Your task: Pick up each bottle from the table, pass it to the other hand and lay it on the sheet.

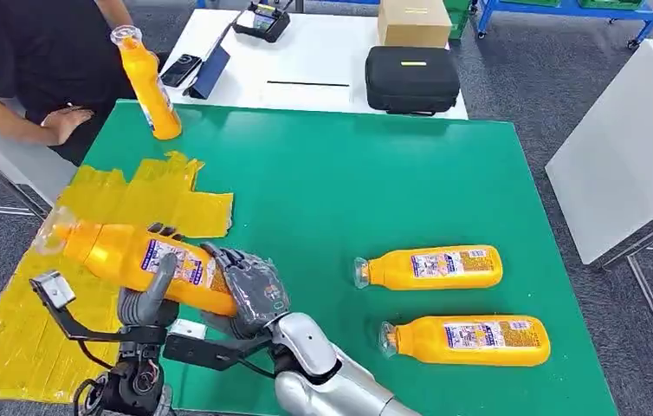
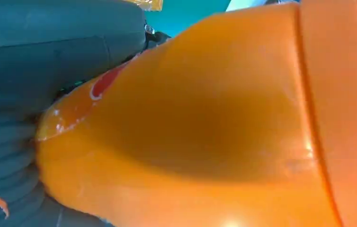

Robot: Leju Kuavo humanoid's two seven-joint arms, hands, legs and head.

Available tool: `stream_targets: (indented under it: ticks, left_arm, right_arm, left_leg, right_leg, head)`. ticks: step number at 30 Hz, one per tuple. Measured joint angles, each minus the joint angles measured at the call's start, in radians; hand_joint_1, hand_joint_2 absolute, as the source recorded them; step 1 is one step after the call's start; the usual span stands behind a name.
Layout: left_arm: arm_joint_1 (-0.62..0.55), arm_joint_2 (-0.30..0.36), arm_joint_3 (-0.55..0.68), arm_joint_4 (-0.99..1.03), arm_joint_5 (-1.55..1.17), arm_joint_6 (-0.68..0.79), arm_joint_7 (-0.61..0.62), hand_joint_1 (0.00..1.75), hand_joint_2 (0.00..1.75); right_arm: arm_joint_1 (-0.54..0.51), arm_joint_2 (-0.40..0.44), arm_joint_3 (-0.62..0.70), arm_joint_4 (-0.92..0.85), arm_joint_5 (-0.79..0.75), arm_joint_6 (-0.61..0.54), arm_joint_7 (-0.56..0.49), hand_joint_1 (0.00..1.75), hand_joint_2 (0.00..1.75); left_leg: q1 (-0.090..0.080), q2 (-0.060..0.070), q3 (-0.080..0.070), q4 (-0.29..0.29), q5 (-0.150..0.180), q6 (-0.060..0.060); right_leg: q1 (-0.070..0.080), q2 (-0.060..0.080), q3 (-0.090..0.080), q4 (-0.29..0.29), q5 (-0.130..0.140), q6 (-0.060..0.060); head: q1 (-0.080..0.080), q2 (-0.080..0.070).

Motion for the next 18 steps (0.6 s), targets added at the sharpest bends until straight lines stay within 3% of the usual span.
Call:
stream_targets:
  ticks: [4,5,6,10,16,17,18]
  left_arm:
    - [0.007,-0.003,0.005,-0.005,-0.003,0.001,0.0,1.75,1.75]
    - [0.007,-0.003,0.005,-0.005,-0.005,0.002,0.0,1.75,1.75]
    - [0.008,-0.004,0.005,-0.005,-0.011,0.003,-0.005,1.75,1.75]
    - [0.012,-0.009,0.002,-0.016,-0.108,0.053,-0.041,1.75,1.75]
    - [0.009,-0.008,0.047,-0.045,-0.288,0.129,-0.086,1.75,1.75]
    - [0.009,-0.009,0.048,-0.047,-0.291,0.129,-0.086,1.75,1.75]
    - [0.009,-0.009,0.05,-0.048,-0.294,0.129,-0.087,1.75,1.75]
  right_arm:
    - [0.0,-0.006,0.003,-0.001,-0.005,0.001,-0.011,1.75,1.75]
    - [0.0,-0.006,0.003,-0.001,-0.001,-0.002,-0.009,1.15,1.75]
    - [0.002,-0.007,0.003,-0.002,0.01,-0.008,0.0,0.0,1.75]
    - [0.033,-0.018,-0.006,-0.048,0.085,-0.047,0.061,0.0,1.75]
    - [0.093,-0.082,-0.111,-0.204,0.119,-0.007,0.06,0.0,1.75]
    - [0.095,-0.088,-0.119,-0.217,0.121,-0.003,0.059,0.0,0.0]
    - [0.101,-0.092,-0.127,-0.23,0.123,-0.001,0.058,0.0,0.0]
  left_leg:
    - [0.0,0.0,0.0,0.0,0.0,0.0]
    - [0.0,0.0,0.0,0.0,0.0,0.0]
    - [0.0,0.0,0.0,0.0,0.0,0.0]
    - [0.0,0.0,0.0,0.0,0.0,0.0]
    - [0.0,-0.001,-0.001,0.0,0.0,0.0]
    - [0.0,-0.001,-0.001,0.0,0.0,0.0]
    - [0.0,-0.001,-0.001,0.0,0.0,0.0]
  right_leg:
    - [0.0,0.0,0.0,0.0,0.0,0.0]
    - [0.0,0.0,0.0,0.0,0.0,0.0]
    - [0.0,0.0,0.0,0.0,0.0,0.0]
    - [0.0,0.0,0.0,0.0,0.0,0.0]
    - [0.0,0.0,0.0,0.0,0.0,0.0]
    - [0.0,0.0,0.0,0.0,0.0,0.0]
    - [0.0,0.0,0.0,0.0,0.0,0.0]
  head:
    - [0.0,0.0]
    - [0.0,0.0]
    - [0.0,0.0]
    - [0.0,0.0]
    - [0.0,0.0]
    - [0.0,0.0]
    - [0.0,0.0]
